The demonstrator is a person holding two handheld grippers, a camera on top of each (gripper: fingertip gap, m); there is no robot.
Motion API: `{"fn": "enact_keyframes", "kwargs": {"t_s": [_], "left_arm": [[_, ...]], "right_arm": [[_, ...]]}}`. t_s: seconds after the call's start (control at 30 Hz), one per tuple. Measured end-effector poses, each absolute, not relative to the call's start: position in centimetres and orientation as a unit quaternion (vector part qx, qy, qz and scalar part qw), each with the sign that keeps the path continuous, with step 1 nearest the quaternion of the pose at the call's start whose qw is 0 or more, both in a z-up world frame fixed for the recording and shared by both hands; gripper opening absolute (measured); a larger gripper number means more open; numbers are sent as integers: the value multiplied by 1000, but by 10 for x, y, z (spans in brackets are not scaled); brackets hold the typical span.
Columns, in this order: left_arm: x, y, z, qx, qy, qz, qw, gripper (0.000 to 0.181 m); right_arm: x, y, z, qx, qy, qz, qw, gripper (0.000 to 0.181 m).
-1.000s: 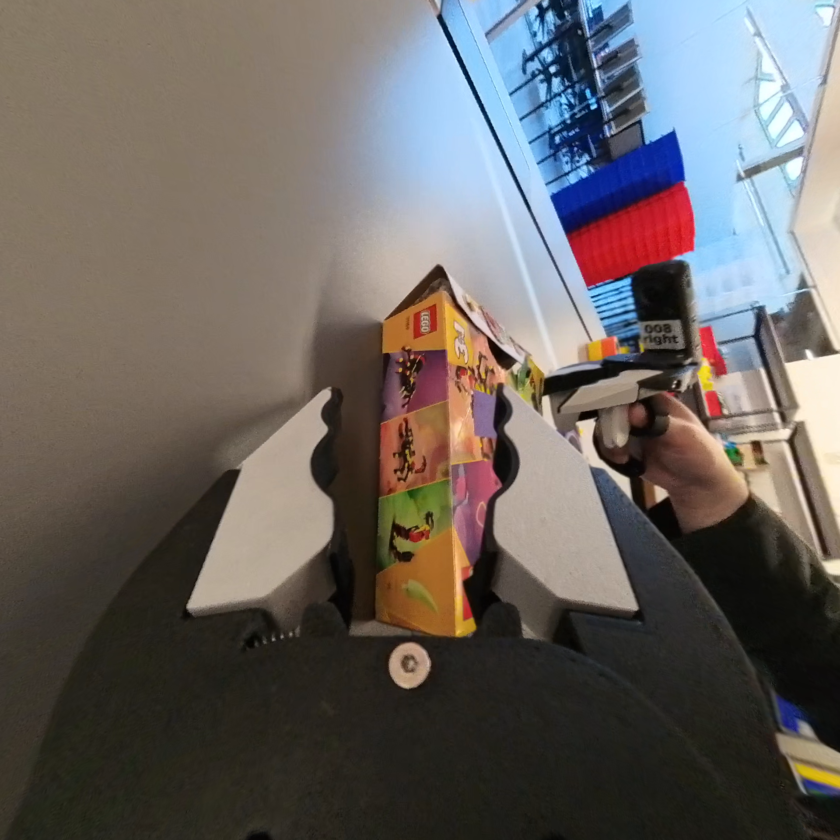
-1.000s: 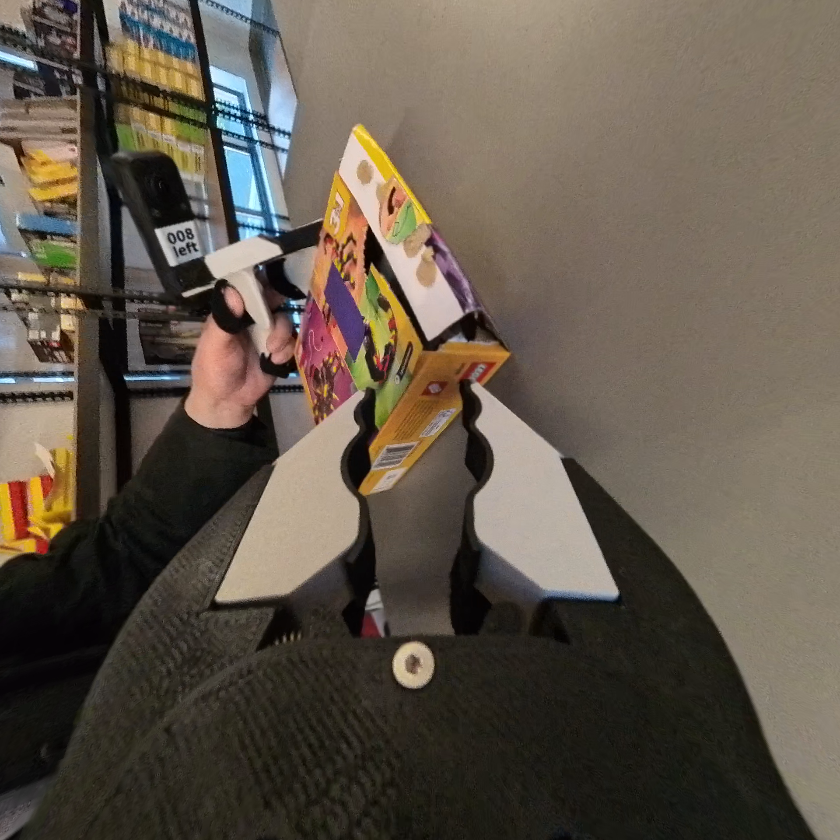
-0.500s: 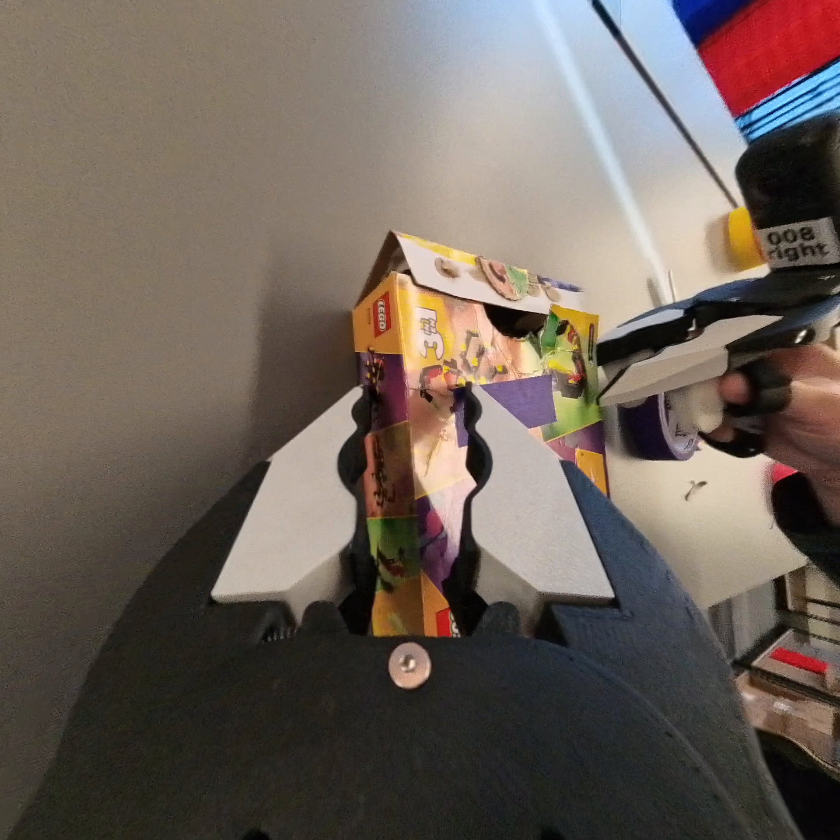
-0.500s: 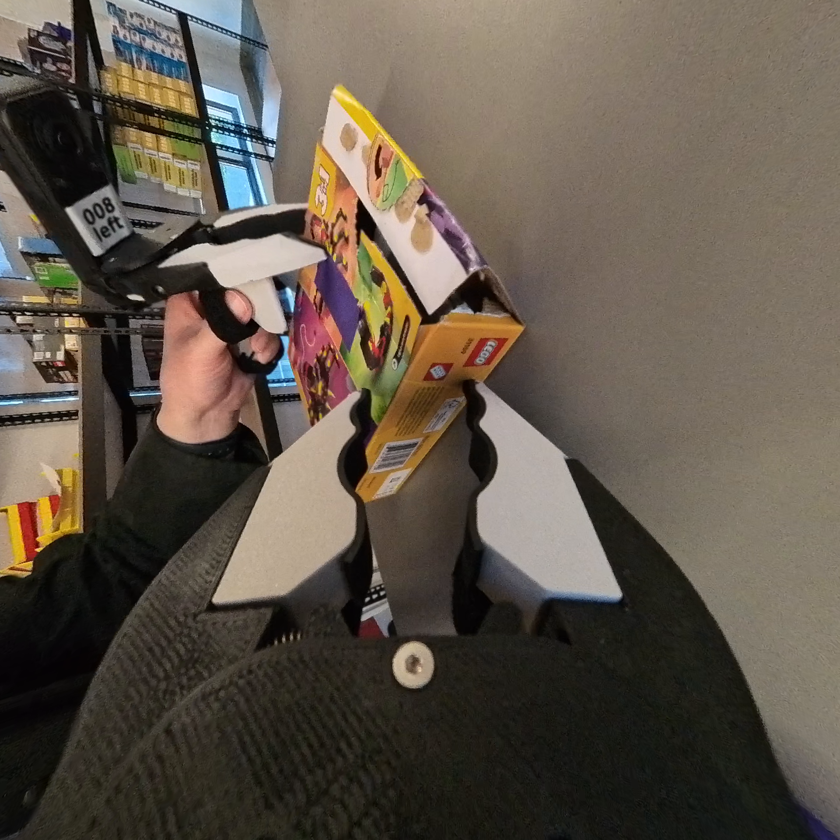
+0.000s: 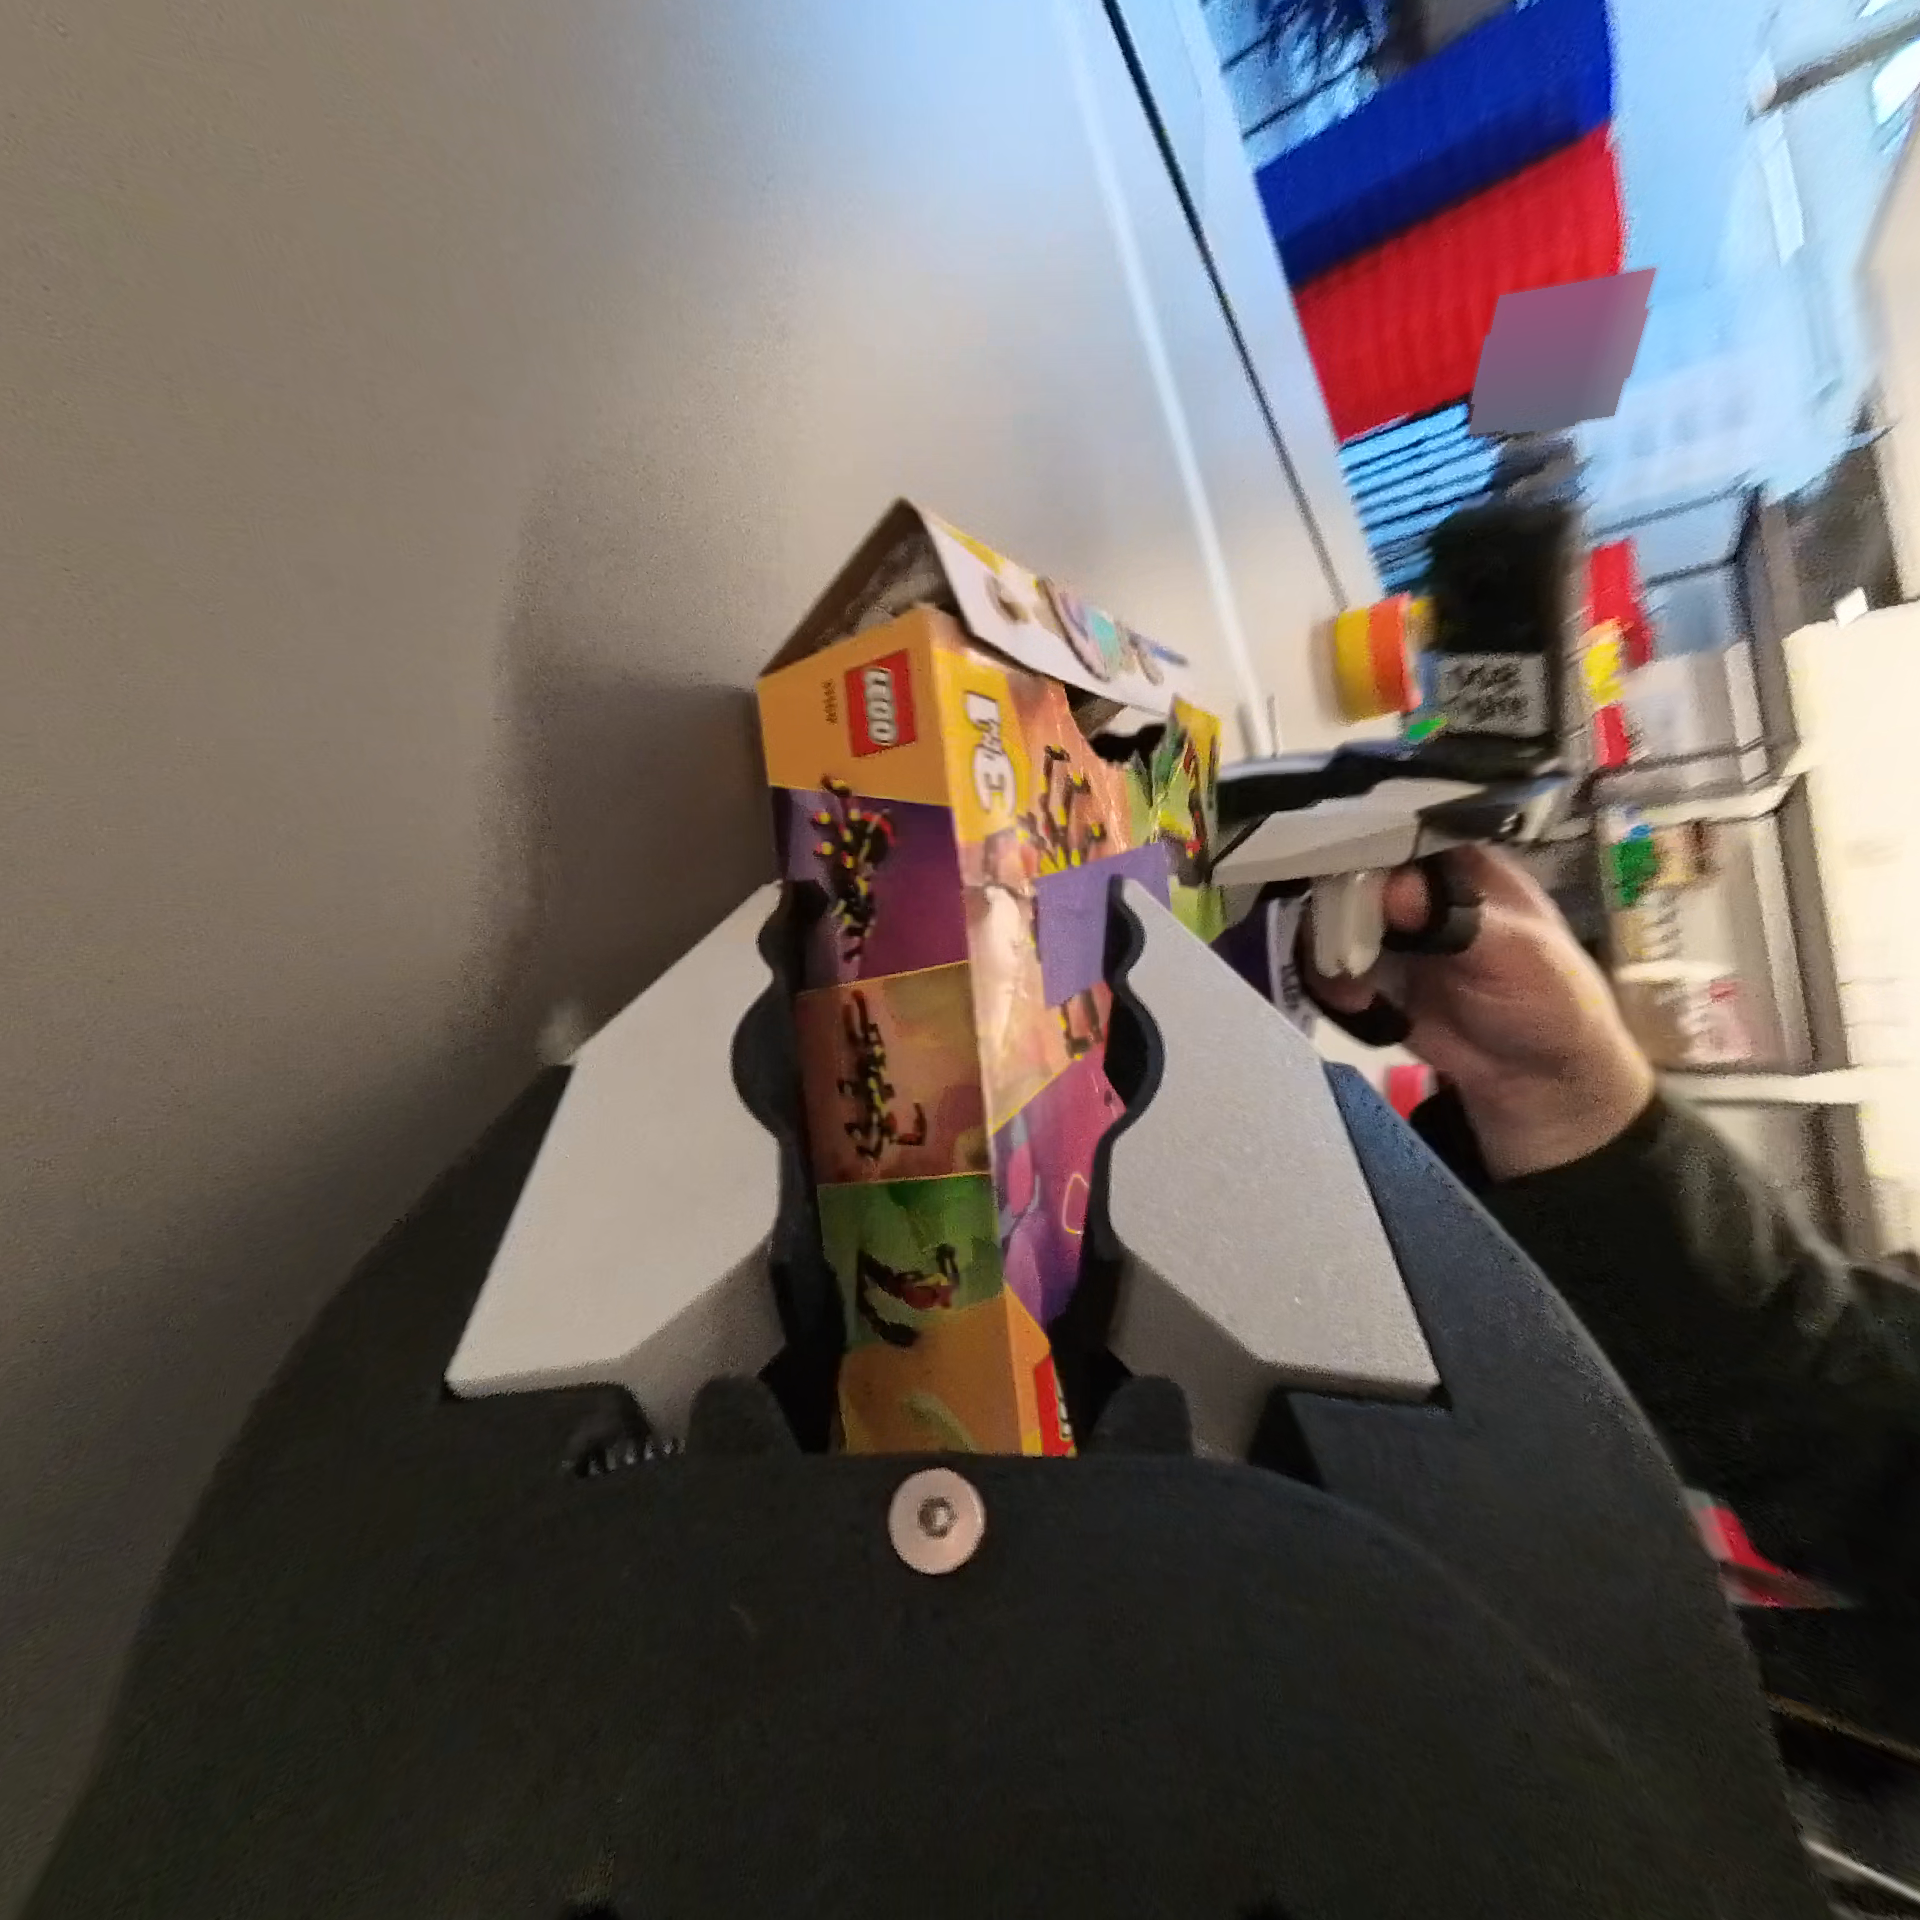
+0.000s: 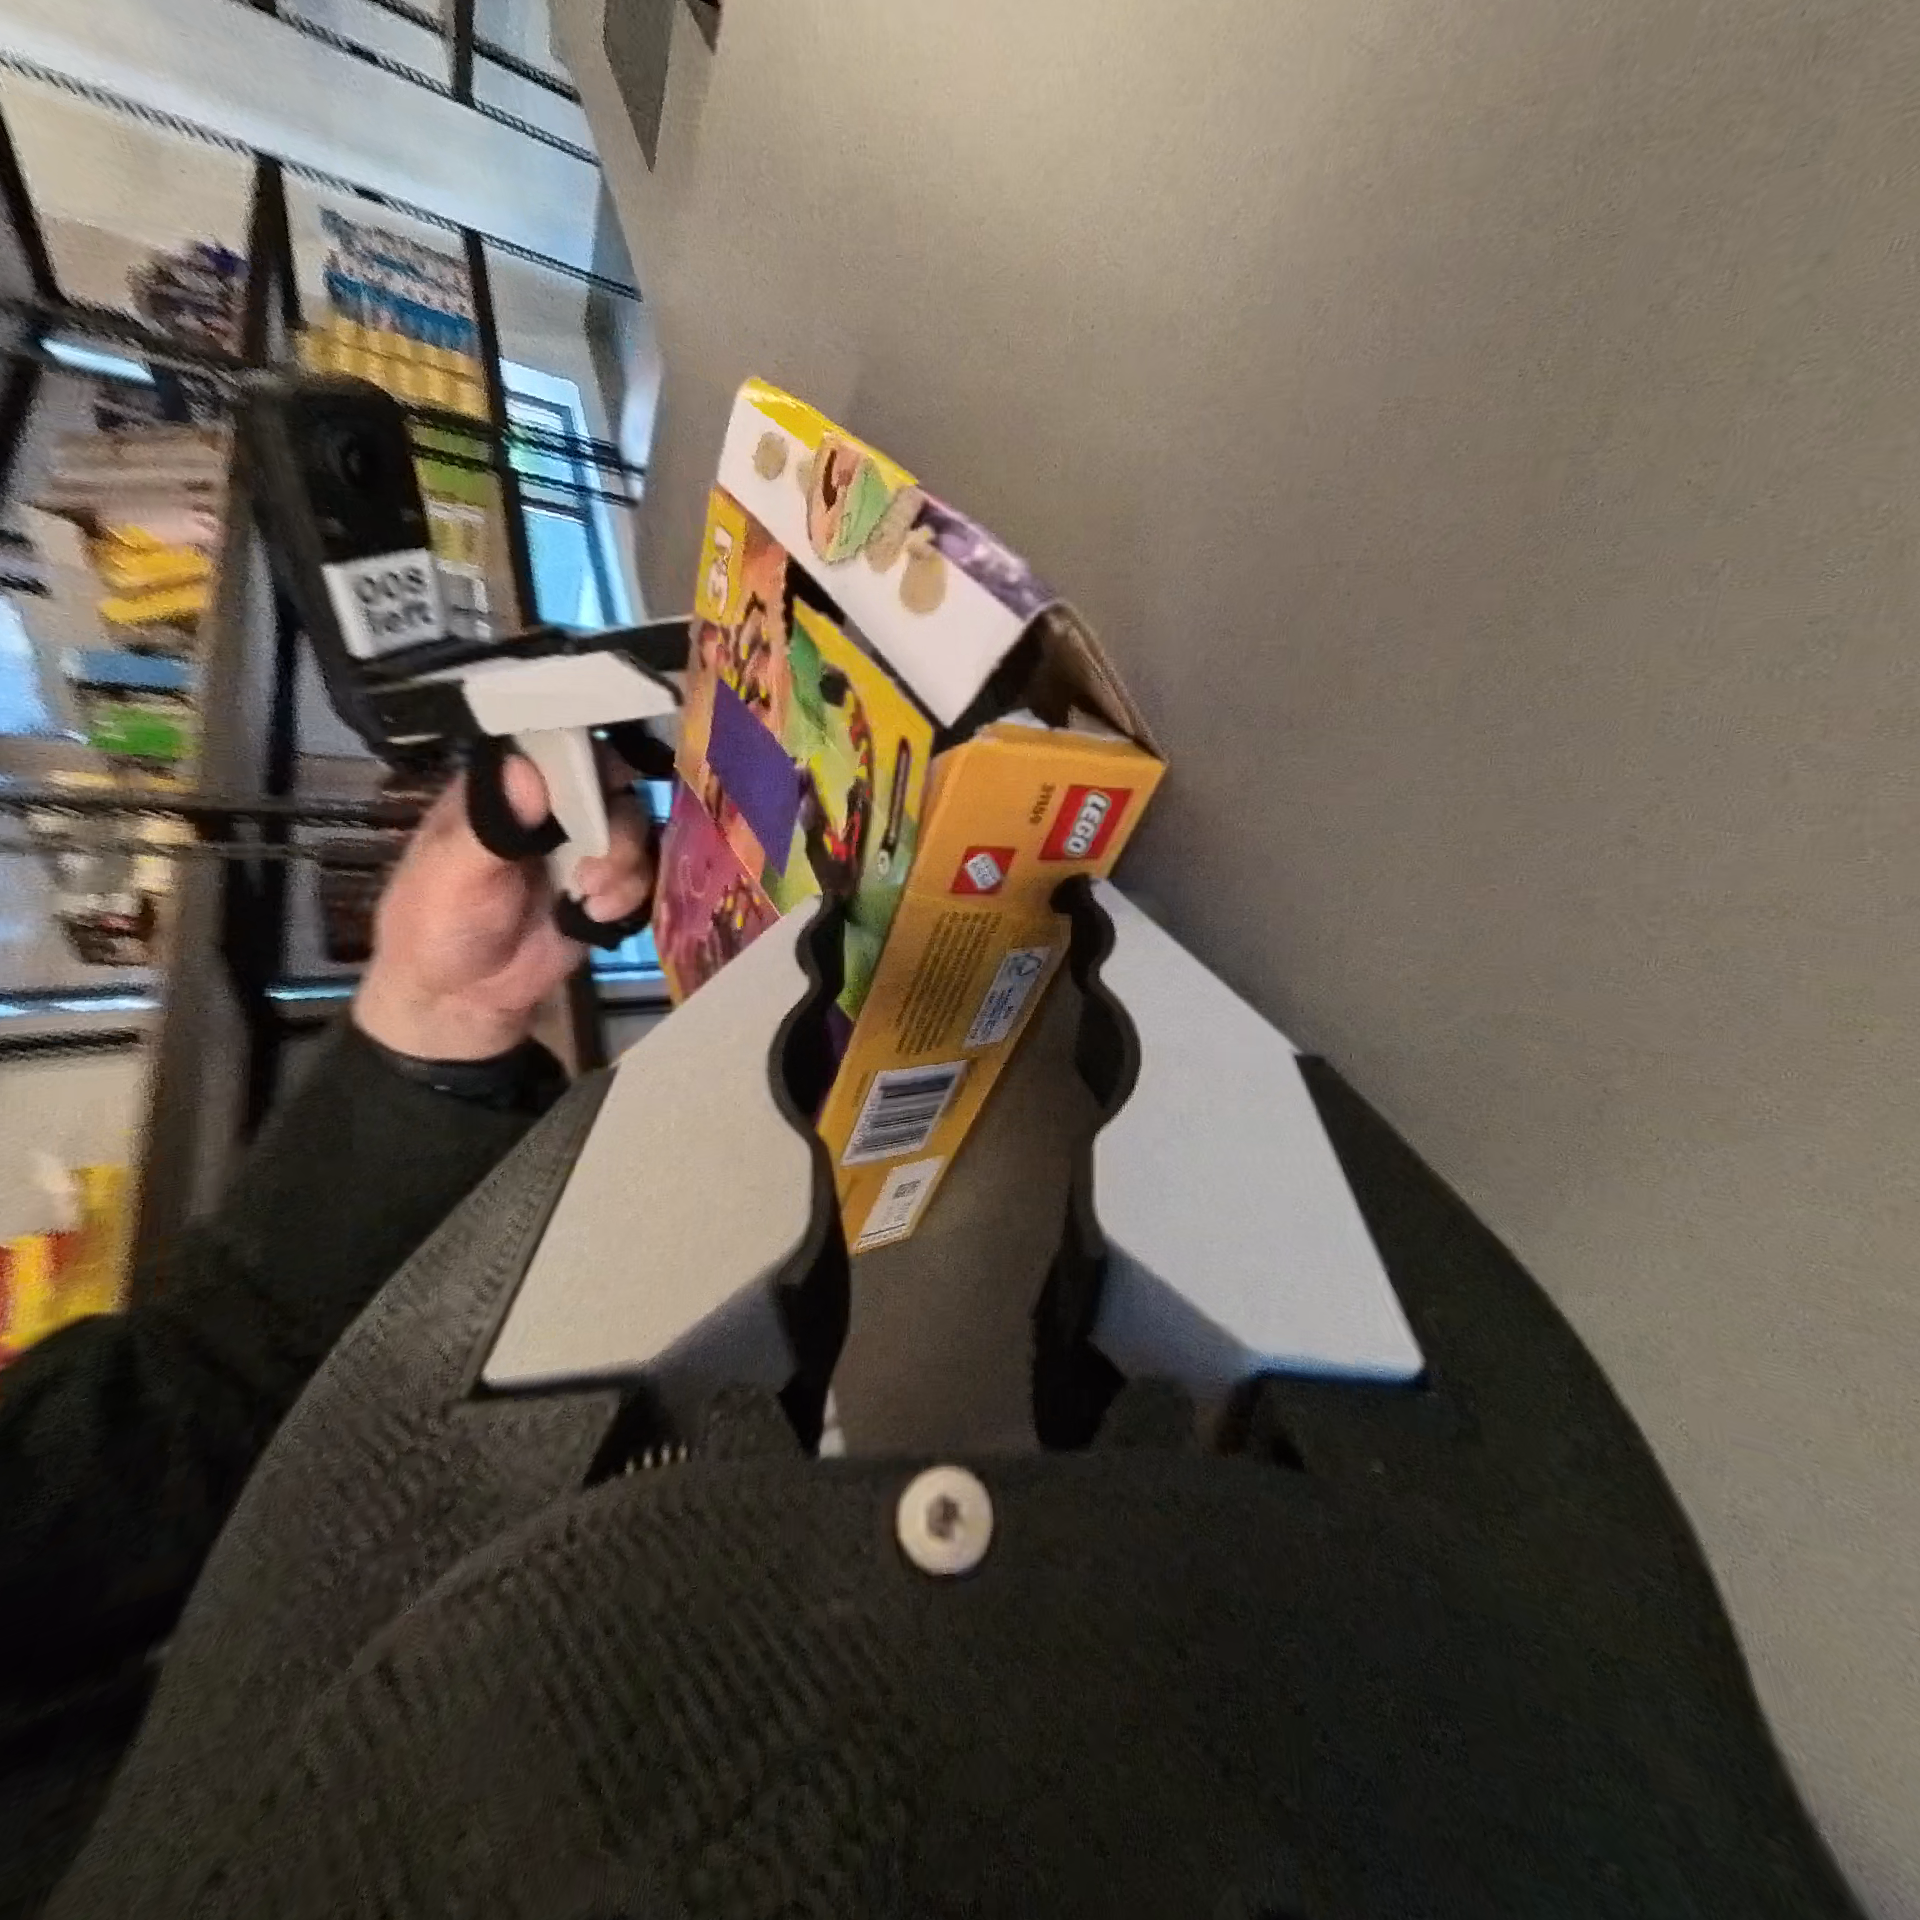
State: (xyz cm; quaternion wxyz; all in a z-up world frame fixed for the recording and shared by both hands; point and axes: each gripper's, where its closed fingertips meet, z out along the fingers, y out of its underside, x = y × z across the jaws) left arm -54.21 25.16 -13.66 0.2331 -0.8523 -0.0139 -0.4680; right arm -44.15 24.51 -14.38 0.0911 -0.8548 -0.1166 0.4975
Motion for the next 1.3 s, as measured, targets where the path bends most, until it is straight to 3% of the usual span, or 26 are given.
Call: {"fn": "enact_keyframes", "kwargs": {"t_s": [0.2, 0.33, 0.5, 0.63, 0.7, 0.8, 0.97, 1.07, 1.13, 1.17, 1.3], "left_arm": [[-532, 257, -94, -849, 69, -385, 355, 45], [-523, 255, -58, -798, 162, -299, 497, 44], [-515, 235, -54, -759, 214, -203, 581, 39], [-510, 223, -52, -753, 204, -242, 577, 40], [-511, 220, -47, -751, 202, -265, 570, 51], [-518, 221, -30, -742, 203, -301, 564, 75], [-520, 233, 1, -709, 298, -365, 524, 89], [-507, 229, -7, -717, 348, -448, 406, 85], [-504, 229, -18, -728, 360, -466, 351, 69], [-503, 229, -18, -725, 359, -477, 344, 56], [-501, 232, -12, -711, 348, -489, 366, 52]], "right_arm": [[-432, 271, -88, -820, -216, 456, 272, 35], [-423, 276, -43, -751, -262, 450, 405, 33], [-412, 249, -39, -714, -318, 444, 437, 33], [-406, 237, -40, -711, -326, 447, 435, 33], [-406, 232, -36, -705, -340, 451, 430, 37], [-403, 236, -21, -695, -354, 447, 438, 53], [-409, 244, -12, -686, -423, 445, 391, 83], [-419, 244, -14, -677, -458, 464, 340, 78], [-425, 240, -18, -676, -478, 470, 305, 61], [-426, 239, -20, -680, -482, 471, 290, 56], [-427, 238, -16, -679, -465, 495, 279, 49]]}}
